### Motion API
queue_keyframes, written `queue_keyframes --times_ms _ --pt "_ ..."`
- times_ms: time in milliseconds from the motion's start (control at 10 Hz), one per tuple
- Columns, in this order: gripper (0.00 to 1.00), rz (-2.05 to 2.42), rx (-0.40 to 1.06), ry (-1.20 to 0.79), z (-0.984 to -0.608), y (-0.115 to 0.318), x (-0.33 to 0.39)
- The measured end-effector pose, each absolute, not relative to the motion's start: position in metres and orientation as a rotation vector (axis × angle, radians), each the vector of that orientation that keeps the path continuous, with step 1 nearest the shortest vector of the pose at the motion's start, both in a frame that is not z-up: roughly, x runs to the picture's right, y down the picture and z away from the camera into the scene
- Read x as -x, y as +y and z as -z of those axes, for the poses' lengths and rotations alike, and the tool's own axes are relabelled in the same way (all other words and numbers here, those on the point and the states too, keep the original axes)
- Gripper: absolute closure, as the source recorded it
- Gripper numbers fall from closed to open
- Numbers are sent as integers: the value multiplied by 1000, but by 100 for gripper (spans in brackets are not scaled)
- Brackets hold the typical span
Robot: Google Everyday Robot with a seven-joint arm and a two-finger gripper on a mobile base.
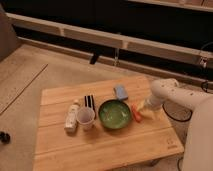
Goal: Place the pepper on the white sponge
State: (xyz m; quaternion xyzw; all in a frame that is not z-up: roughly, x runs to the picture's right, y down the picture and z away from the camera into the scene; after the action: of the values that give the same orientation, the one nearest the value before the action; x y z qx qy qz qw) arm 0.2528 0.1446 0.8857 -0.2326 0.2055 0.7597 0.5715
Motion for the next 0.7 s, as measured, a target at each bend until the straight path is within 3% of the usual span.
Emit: queue_keyframes --times_ms 700 --pt "35 -1715 569 467 -894 136 -230"
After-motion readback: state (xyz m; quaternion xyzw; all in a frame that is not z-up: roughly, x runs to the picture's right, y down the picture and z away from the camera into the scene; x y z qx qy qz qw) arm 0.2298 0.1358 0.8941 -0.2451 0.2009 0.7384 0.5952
